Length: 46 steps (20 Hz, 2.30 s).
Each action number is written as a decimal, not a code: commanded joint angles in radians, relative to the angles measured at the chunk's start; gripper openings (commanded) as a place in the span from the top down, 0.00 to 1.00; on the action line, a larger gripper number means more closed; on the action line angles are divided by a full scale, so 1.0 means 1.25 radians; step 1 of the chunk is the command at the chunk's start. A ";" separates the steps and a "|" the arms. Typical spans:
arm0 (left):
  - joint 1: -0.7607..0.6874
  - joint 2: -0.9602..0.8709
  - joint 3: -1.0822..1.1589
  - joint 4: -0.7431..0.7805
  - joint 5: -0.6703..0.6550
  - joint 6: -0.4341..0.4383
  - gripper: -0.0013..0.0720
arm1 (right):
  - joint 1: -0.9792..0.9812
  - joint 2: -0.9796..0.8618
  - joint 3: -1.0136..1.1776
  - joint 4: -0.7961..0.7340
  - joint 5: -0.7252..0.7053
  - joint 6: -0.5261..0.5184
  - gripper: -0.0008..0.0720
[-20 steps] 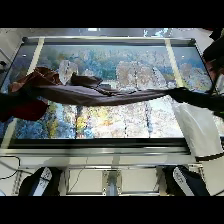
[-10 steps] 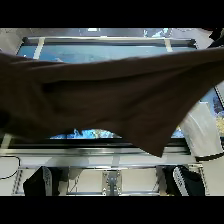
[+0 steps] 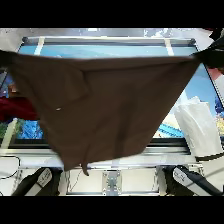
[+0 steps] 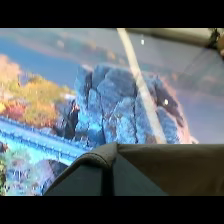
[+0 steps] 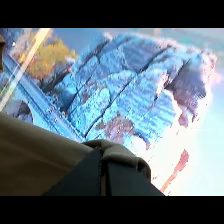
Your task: Fold the shirts.
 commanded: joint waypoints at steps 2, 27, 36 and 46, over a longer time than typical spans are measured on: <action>-0.206 -0.276 -0.016 0.240 0.238 -0.070 0.97 | 0.077 -0.231 -0.063 -0.023 -0.116 -0.007 0.97; -0.228 -0.378 -0.183 0.442 0.262 -0.121 0.97 | 0.180 -0.383 -0.288 -0.166 -0.326 -0.003 0.97; -0.224 -0.407 -0.189 0.405 0.228 -0.133 0.08 | 0.181 -0.409 -0.242 -0.148 -0.212 0.015 0.71; -0.147 0.186 -0.660 0.353 0.044 -0.388 0.11 | 0.049 -0.104 -0.305 -0.201 0.033 0.013 0.70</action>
